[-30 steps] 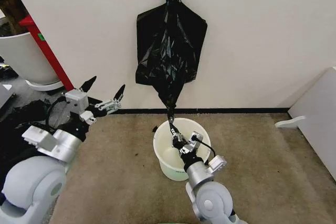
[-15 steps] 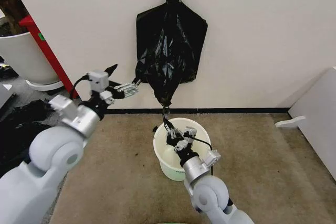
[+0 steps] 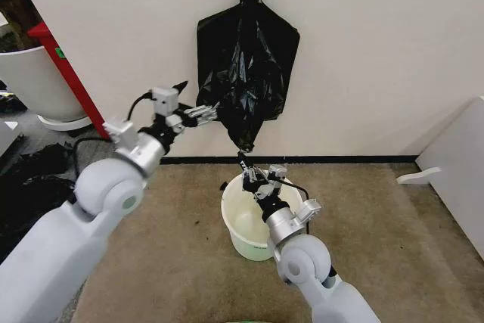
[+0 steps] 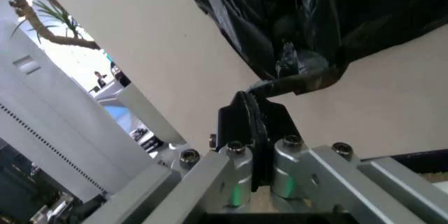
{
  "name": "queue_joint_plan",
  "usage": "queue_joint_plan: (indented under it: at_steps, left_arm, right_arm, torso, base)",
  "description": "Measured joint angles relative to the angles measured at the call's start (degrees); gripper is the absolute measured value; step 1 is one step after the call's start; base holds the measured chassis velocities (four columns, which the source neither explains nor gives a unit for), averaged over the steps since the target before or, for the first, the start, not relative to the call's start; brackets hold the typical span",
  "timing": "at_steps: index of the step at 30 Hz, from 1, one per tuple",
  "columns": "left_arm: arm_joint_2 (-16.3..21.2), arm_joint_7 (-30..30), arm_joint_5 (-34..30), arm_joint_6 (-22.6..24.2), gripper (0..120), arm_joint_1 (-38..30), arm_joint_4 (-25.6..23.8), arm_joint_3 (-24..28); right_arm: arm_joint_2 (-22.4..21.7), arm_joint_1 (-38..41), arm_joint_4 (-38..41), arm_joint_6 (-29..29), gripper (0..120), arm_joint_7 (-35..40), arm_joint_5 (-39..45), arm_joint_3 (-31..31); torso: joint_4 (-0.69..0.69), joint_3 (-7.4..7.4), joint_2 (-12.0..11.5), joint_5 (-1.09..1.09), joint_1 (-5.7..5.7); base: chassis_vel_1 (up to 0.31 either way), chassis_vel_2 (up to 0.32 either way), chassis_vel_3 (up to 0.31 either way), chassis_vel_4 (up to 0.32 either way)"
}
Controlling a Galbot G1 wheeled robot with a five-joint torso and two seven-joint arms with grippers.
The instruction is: Place the garbage bag over the trash bin.
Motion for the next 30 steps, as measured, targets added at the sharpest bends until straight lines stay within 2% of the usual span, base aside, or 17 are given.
queue_joint_plan:
  at_steps: [4, 10, 21, 30]
  left_arm:
    - [-2.52, -4.67, 0.97, 1.72, 100, -6.2, 4.08, 5.83]
    - [-4.74, -7.3, 1.68, 4.89, 100, -9.31, 6.74, 7.83]
    - [-5.04, -10.41, 3.79, 7.45, 100, -9.93, 9.23, 7.57]
    - [-3.35, -10.76, 4.08, 7.76, 100, -9.46, 8.35, 5.7]
  right_arm:
    - [-0.05, -0.28, 0.19, 0.0, 0, -0.18, -0.07, -0.23]
    - [-0.04, -0.89, 0.65, 0.0, 0, -0.32, -0.09, -0.12]
    - [-0.55, -1.7, 1.43, 0.02, 0, -0.35, 0.47, 0.55]
    - [-0.65, -2.16, 1.1, 0.05, 0, -0.41, 0.49, 1.43]
  torso:
    - [0.0, 0.0, 0.0, -0.01, 0.0]
    - [0.0, 0.0, 0.0, 0.0, 0.0]
    - [0.0, 0.0, 0.0, -0.02, 0.0]
    - [0.0, -0.01, 0.0, -0.02, 0.0]
  base:
    - [0.0, 0.0, 0.0, 0.0]
    - [0.0, 0.0, 0.0, 0.0]
    - [0.0, 0.0, 0.0, 0.0]
    - [0.0, 0.0, 0.0, 0.0]
